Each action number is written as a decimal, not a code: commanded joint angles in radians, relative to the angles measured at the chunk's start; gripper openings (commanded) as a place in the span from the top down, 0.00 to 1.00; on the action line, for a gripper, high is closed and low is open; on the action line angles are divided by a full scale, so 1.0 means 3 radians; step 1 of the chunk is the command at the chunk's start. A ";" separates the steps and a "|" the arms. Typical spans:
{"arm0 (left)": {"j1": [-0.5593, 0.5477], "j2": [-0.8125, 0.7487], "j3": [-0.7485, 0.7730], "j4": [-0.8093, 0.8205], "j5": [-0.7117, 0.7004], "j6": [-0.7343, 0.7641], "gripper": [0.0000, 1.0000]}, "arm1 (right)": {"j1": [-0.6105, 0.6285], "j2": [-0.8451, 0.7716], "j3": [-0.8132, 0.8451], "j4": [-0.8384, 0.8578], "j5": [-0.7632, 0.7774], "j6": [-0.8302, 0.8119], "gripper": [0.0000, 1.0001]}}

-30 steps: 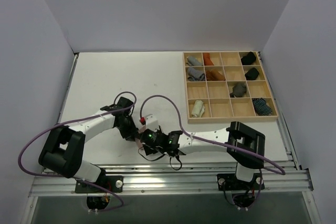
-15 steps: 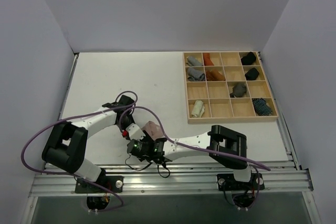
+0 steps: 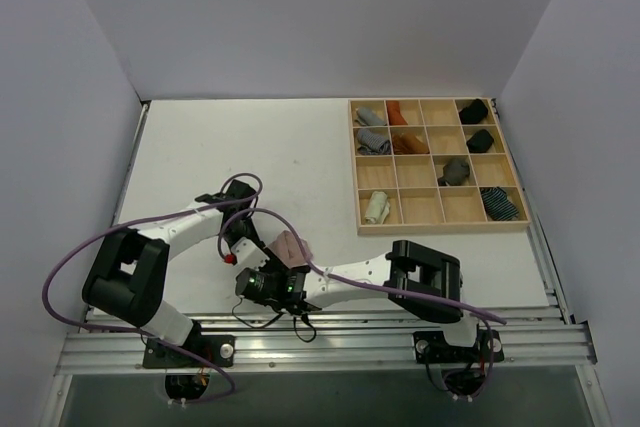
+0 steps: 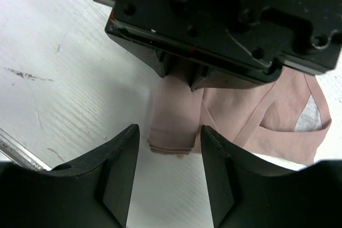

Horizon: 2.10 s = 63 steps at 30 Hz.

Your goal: Roll the underwear

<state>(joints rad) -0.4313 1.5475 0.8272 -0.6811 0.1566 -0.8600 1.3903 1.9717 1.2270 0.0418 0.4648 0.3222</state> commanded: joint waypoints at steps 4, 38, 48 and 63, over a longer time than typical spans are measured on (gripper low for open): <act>-0.0030 0.0206 -0.0124 -0.0307 -0.0077 0.0034 0.98 | 0.0024 0.0106 0.0093 0.0147 0.0153 -0.0113 0.56; 0.0195 -0.0745 0.0102 -0.0143 -0.0287 0.0019 0.39 | -0.0779 0.0162 -0.1743 0.1891 -0.2112 0.1667 1.00; 0.0190 -0.0827 -0.0180 -0.0097 -0.0215 0.0070 0.40 | -0.0845 0.0346 -0.1942 0.2304 -0.2306 0.1907 1.00; 0.0180 -0.0250 -0.0467 0.0435 -0.0200 0.0065 0.80 | -0.0850 0.0111 -0.1846 0.1888 -0.2169 0.1918 0.91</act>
<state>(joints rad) -0.3775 1.4174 0.7185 -0.6083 0.1326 -0.8570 1.1194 1.9816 0.7212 1.0592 -0.1944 0.9432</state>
